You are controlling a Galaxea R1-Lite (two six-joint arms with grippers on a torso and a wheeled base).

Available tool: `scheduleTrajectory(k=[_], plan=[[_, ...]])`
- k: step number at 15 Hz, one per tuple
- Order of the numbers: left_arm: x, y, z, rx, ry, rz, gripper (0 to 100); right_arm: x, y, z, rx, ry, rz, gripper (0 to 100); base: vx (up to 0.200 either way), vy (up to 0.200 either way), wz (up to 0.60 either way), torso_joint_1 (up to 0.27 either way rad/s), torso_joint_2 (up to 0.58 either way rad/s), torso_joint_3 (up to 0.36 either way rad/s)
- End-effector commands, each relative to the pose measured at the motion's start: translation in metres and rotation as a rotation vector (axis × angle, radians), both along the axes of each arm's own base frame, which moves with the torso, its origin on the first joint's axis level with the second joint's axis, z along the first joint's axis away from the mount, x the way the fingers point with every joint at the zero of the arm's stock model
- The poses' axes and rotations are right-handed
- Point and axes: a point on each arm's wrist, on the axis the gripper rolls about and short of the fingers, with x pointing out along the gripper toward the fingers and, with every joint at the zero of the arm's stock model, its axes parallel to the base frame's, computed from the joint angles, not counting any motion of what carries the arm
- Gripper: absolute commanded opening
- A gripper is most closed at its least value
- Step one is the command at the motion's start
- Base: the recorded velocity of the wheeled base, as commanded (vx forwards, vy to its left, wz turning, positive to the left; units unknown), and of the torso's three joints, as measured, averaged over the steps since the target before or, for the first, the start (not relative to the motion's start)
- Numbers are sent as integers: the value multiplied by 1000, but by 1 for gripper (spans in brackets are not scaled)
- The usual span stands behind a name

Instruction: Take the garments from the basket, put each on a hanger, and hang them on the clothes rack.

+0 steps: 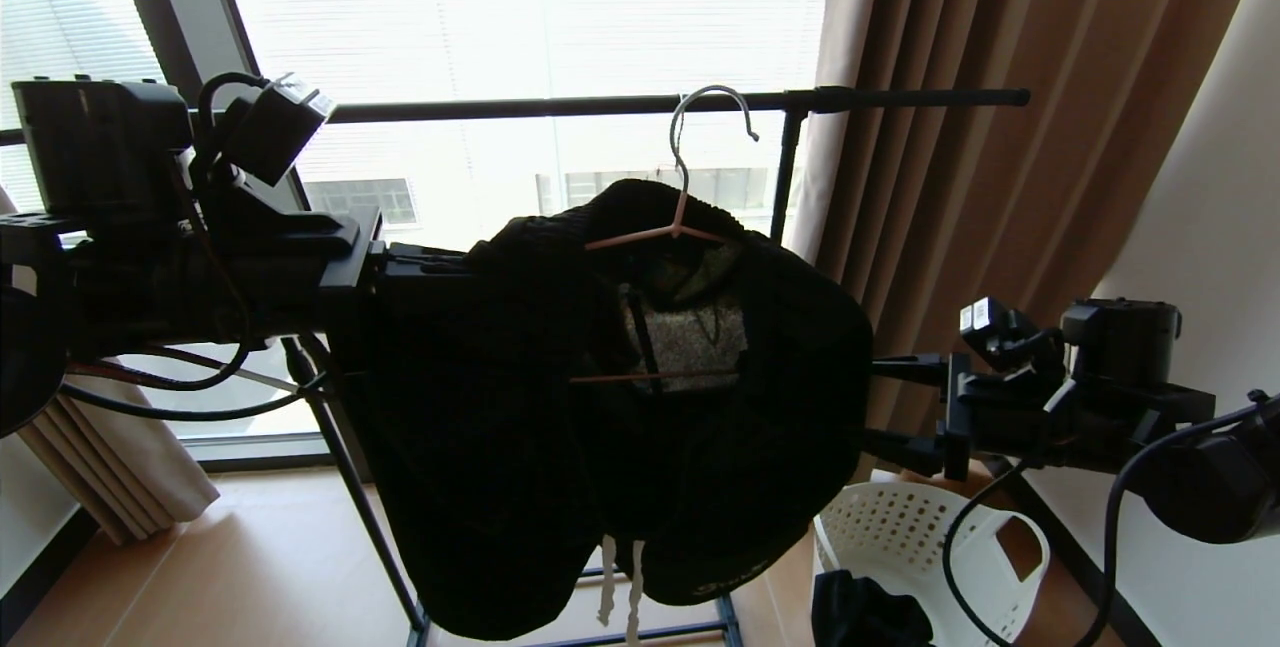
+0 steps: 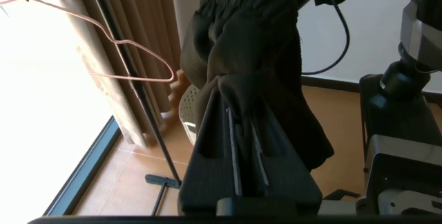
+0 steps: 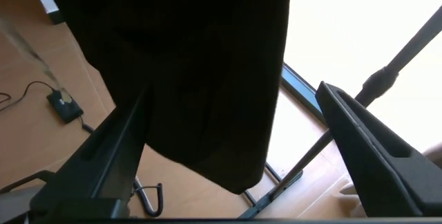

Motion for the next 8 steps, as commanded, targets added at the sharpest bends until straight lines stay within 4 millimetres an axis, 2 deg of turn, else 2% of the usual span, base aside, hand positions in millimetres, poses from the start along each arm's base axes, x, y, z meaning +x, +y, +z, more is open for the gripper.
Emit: scheduleTrajectory(k=[1,6,7,8], plan=[[0,0,0,-1,1,1,0,14,4,-14,-1,28,8,100,0,0,0,0,0,0],[1,-1,4,-26,1,-1,0,26,11,-25,-2,45,28,100,0,0,0,0,0,0],[2,-1,5,-35,5,-1,0,27,12,-26,-2,47,31,0,0,0,0,0,0,0],[2,0,6,-41,8,-3,0,27,11,-26,0,52,28,0,0,0,0,0,0,0]])
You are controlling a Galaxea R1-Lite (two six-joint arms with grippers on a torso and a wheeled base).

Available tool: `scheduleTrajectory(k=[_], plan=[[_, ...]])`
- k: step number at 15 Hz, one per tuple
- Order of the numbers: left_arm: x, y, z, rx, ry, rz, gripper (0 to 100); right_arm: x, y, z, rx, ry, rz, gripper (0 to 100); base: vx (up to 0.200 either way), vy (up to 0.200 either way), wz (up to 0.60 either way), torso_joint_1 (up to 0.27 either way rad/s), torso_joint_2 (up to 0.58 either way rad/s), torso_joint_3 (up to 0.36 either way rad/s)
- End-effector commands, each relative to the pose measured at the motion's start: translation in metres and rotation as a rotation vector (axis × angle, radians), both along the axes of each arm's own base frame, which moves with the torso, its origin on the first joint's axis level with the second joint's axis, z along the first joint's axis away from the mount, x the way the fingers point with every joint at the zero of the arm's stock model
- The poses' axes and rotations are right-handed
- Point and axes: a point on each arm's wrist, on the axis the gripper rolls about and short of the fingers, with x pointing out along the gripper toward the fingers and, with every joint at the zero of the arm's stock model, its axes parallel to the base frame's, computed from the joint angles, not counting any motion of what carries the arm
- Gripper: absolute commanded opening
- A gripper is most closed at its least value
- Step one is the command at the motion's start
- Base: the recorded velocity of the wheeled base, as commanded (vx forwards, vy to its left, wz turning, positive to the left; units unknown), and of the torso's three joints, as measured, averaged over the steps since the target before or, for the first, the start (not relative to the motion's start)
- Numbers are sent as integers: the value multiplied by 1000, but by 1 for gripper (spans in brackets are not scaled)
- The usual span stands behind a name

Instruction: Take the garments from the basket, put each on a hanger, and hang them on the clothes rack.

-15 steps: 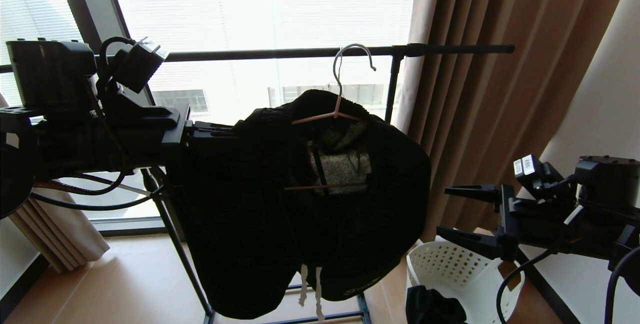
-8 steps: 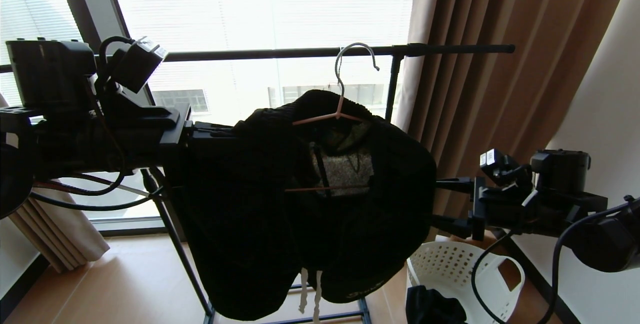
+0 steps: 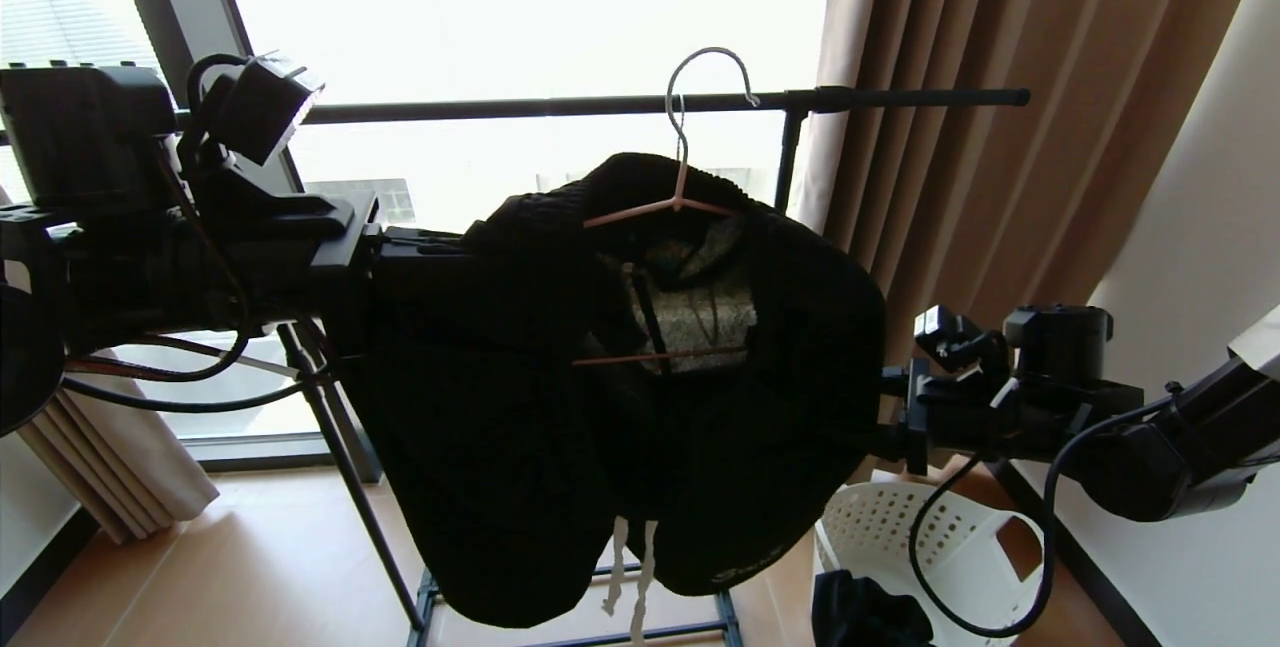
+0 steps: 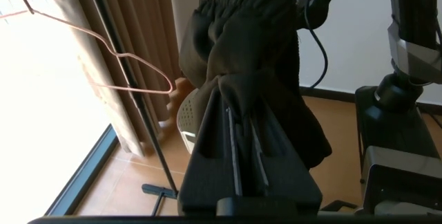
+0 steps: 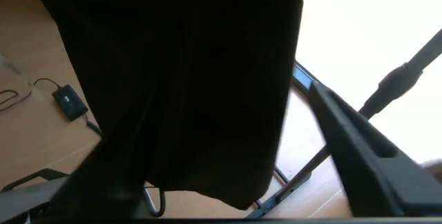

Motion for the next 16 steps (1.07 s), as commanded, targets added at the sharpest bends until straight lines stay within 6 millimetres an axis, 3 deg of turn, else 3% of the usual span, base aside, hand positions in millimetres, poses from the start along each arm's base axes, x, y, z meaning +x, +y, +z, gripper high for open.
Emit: scheduleTrajectory(k=[1,4,9,16], plan=[[0,0,-1,-2,8,0,0,-1,0,-4,3,24,-1,0,0,0,0,0,0,0],[1,5,-3,-1,16,17,0,-5,-9,-4,6,28,-29,0,0,0,0,0,0,0],[2,10,-3,-3,14,30,0,-6,-47,-2,17,26,-123,0,0,0,0,0,0,0],[-1,11,-2,-5,17,32,0,-6,-54,-2,17,26,-143,0,0,0,0,0,0,0]])
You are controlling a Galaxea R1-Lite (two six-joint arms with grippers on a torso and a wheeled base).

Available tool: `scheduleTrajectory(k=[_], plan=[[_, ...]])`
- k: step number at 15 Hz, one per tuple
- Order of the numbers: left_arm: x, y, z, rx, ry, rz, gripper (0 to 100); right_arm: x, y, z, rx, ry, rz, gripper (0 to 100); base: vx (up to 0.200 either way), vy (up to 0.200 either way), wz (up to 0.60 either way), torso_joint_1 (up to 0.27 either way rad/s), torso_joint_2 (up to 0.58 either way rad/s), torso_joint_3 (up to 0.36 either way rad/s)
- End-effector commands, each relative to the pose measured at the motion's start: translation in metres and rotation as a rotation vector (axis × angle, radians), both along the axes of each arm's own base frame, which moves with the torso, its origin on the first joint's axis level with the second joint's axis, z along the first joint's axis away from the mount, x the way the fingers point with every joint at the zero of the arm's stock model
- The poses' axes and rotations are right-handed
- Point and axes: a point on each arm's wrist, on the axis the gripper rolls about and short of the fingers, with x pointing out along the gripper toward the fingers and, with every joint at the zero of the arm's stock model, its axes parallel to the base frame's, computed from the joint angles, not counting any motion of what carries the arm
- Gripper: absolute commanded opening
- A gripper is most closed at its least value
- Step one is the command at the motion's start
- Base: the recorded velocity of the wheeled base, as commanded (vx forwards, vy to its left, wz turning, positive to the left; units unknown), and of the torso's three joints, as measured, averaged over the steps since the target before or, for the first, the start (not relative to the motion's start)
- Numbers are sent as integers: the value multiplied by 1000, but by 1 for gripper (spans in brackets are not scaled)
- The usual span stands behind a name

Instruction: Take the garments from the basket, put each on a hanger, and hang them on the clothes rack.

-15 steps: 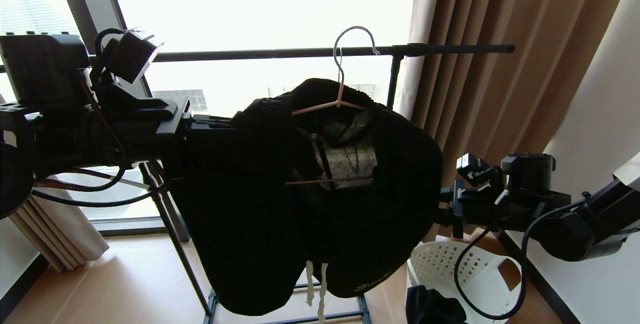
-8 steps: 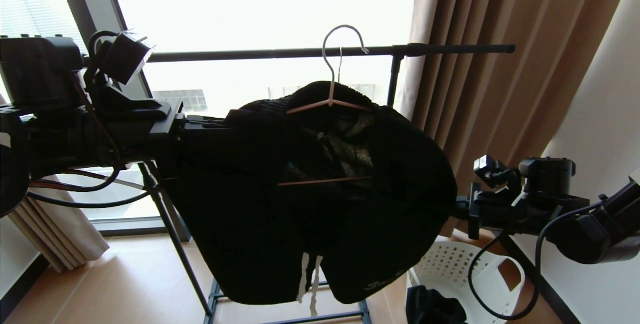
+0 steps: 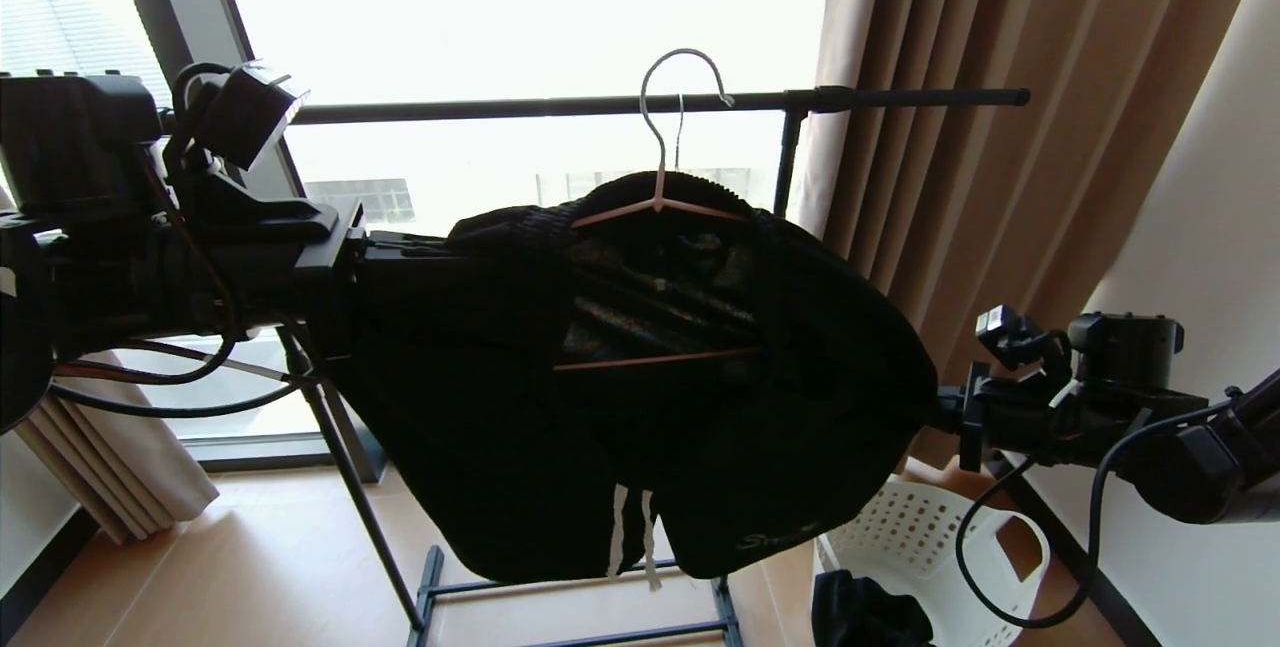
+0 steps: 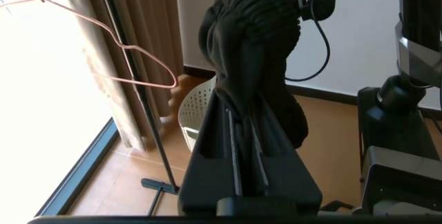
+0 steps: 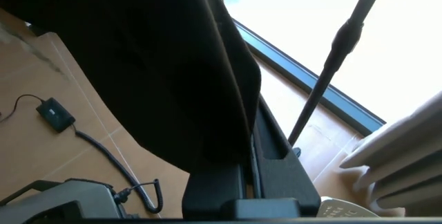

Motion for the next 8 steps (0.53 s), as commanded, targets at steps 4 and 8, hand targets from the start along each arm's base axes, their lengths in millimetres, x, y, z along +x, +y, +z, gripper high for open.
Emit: scheduleTrajectory(k=[4,8], plan=[[0,0,0,-1,2,0,0,-2,8,5,-3,-10,24,0,0,0,0,0,0,0],[0,0,0,-7,18,3,0,-17,11,4,-67,-77,63,100,0,0,0,0,0,0]])
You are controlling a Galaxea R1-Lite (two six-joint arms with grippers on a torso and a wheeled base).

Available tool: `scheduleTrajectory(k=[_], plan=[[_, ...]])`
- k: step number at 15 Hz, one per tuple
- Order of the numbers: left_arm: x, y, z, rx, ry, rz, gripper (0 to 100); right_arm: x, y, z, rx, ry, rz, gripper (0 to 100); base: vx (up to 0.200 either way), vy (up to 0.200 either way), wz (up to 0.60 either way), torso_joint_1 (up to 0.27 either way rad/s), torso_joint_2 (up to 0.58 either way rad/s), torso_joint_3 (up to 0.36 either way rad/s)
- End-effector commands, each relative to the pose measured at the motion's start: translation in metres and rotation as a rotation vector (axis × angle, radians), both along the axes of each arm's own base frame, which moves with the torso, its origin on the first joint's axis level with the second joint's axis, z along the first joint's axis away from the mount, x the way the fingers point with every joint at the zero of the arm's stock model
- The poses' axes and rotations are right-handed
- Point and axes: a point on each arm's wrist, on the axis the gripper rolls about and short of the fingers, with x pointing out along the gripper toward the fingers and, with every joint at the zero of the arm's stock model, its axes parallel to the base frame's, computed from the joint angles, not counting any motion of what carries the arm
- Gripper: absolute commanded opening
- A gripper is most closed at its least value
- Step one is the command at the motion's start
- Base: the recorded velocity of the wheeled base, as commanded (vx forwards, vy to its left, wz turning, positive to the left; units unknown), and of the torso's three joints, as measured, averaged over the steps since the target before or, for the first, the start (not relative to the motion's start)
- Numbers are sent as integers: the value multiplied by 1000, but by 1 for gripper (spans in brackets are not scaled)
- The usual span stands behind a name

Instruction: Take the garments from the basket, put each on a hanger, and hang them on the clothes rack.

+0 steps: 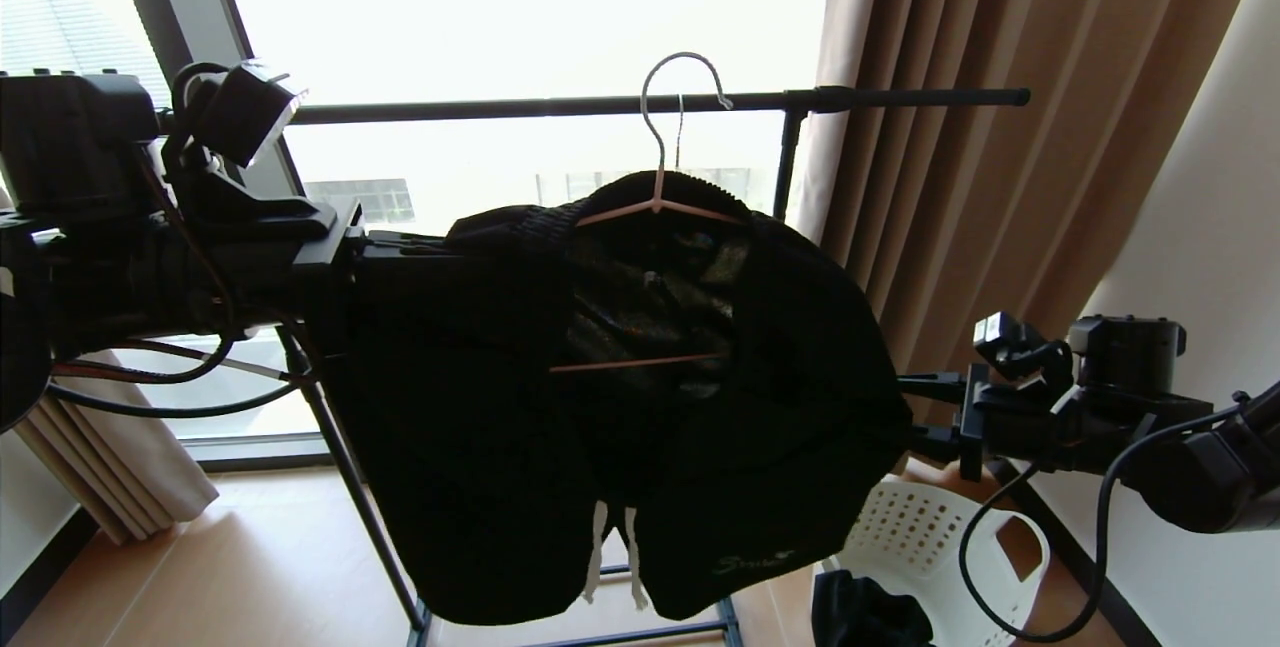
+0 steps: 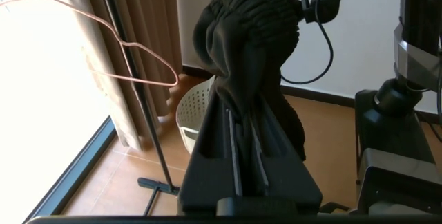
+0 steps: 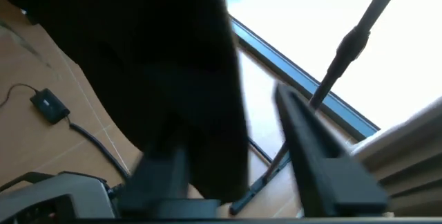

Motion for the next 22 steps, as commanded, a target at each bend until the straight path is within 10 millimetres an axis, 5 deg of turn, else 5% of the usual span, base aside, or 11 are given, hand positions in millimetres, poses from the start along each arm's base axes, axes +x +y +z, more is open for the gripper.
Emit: scheduleTrajectory(k=[1,5,10,14,22], plan=[[-1,0,0,0,-1,0,0,-13,2,4,-46,-62,32,100,0,0,0,0,0,0],[-5,1,2,-8,19,11,0,-40,11,37,-67,-170,64,100,0,0,0,0,0,0],[-20,8,-5,1,76,187,0,-80,36,97,116,-90,-84,100,0,0,0,0,0,0],[-41,9,-6,13,84,228,0,-80,73,106,67,-137,-271,100,0,0,0,0,0,0],[-62,16,-26,148,150,381,0,-75,76,102,68,-112,-289,100,0,0,0,0,0,0]])
